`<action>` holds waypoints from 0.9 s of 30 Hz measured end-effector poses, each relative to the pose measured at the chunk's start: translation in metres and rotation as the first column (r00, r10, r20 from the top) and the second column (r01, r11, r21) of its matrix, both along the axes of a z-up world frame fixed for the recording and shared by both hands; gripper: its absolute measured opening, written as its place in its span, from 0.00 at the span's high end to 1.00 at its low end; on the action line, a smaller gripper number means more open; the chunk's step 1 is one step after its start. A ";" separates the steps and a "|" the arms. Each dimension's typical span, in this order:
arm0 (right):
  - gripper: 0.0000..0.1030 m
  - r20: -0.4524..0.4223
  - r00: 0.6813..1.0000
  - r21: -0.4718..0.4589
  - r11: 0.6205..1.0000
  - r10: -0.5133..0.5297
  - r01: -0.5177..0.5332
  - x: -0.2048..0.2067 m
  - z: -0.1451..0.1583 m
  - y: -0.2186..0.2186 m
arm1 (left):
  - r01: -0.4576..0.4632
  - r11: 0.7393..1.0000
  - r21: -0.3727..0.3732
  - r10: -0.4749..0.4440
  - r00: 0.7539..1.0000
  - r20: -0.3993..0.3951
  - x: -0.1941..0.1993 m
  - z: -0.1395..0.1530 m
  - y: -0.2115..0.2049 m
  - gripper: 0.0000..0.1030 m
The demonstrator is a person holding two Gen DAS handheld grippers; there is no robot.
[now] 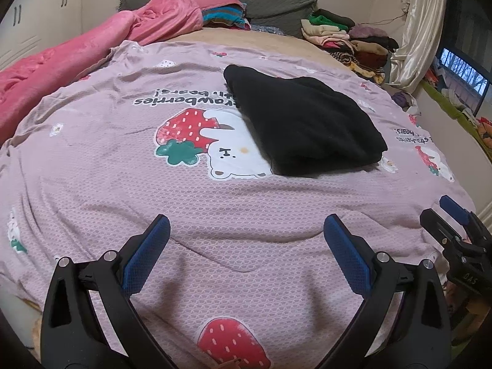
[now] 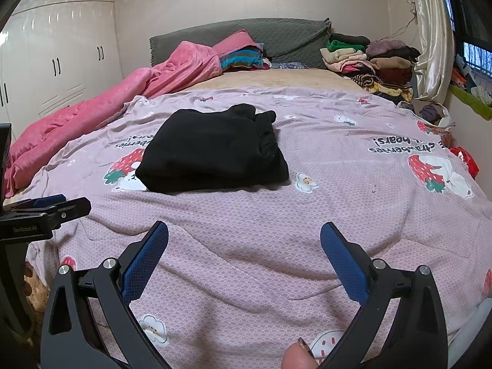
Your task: Fold small clothes
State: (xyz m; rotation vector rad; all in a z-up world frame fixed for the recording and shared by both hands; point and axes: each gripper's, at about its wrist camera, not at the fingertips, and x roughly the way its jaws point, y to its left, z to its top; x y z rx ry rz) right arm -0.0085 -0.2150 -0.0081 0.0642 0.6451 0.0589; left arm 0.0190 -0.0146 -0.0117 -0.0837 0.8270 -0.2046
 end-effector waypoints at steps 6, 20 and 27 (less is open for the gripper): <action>0.04 -0.002 1.000 0.002 1.000 0.004 -0.004 0.001 -0.001 0.001 | -0.002 1.000 0.010 0.002 1.000 -0.003 0.000 0.000 -0.002 0.09; 0.04 -0.007 1.000 0.003 1.000 0.002 -0.002 0.002 -0.001 0.001 | -0.006 1.000 0.019 0.007 1.000 -0.009 0.000 -0.002 0.002 0.09; 0.04 -0.015 1.000 0.011 1.000 0.005 -0.004 0.004 -0.003 0.001 | -0.002 1.000 0.030 0.003 1.000 -0.018 0.002 -0.002 0.001 0.09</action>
